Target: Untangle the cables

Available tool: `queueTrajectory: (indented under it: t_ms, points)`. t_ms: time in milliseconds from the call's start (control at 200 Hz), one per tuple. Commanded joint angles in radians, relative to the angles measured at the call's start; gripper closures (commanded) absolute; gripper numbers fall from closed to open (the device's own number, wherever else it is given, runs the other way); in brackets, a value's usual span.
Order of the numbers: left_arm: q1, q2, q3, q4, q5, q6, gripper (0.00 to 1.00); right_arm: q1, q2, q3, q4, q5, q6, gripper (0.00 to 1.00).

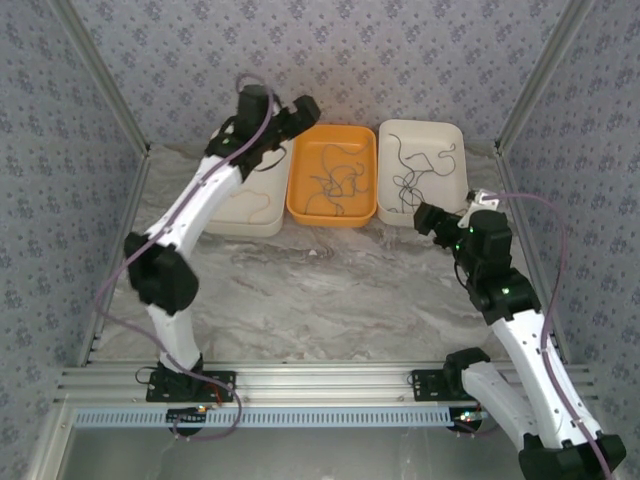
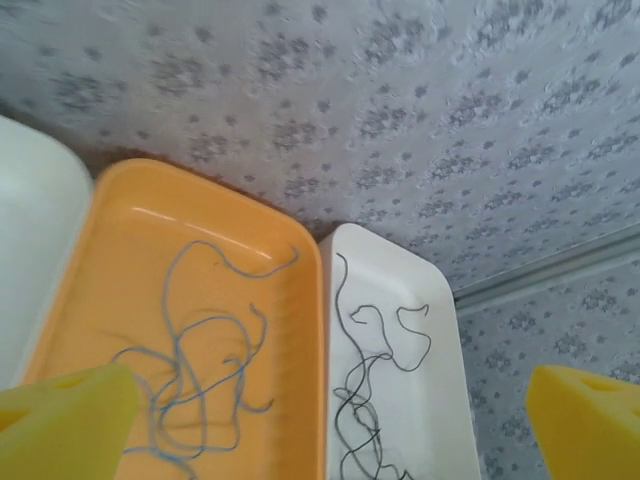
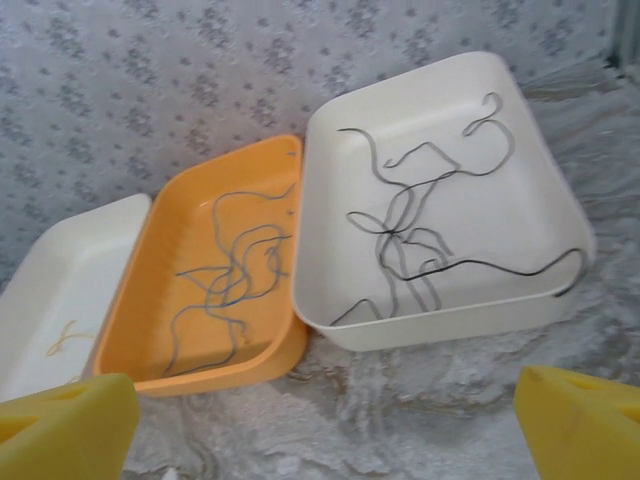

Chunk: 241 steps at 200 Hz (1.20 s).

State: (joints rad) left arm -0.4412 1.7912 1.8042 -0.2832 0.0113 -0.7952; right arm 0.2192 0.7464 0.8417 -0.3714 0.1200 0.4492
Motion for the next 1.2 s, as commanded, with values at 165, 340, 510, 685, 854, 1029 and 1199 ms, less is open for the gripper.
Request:
queueTrajectory:
  t_ms: [165,340,510,685,854,1029,1199]
  points:
    - [0.137,-0.519,-0.666,0.246,-0.053,0.041,0.0,-0.047,-0.109,0.014,-0.109,0.215,-0.087,0.01]
    - [0.174,-0.788,-0.811,0.011,-0.234,0.132,0.01,-0.058,-0.187,-0.022,-0.172,0.437,-0.021,0.01]
    - [0.174,-0.959,-0.93,-0.261,-0.64,0.033,0.01,-0.086,-0.199,-0.146,-0.021,0.384,-0.129,0.01]
    - [0.175,-1.195,-1.341,0.175,-0.647,0.387,0.01,-0.088,-0.205,-0.345,0.226,0.358,-0.353,0.01]
    - [0.174,-1.159,-1.5,0.345,-0.613,0.612,0.01,-0.102,-0.195,-0.517,0.424,0.332,-0.384,0.01]
    - [0.207,-0.989,-1.664,0.734,-0.619,0.677,0.01,-0.109,-0.117,-0.608,0.583,0.387,-0.305,0.01]
    - [0.285,-0.728,-1.596,0.922,-0.528,0.705,0.01,-0.136,0.185,-0.642,0.855,0.353,-0.327,0.01]
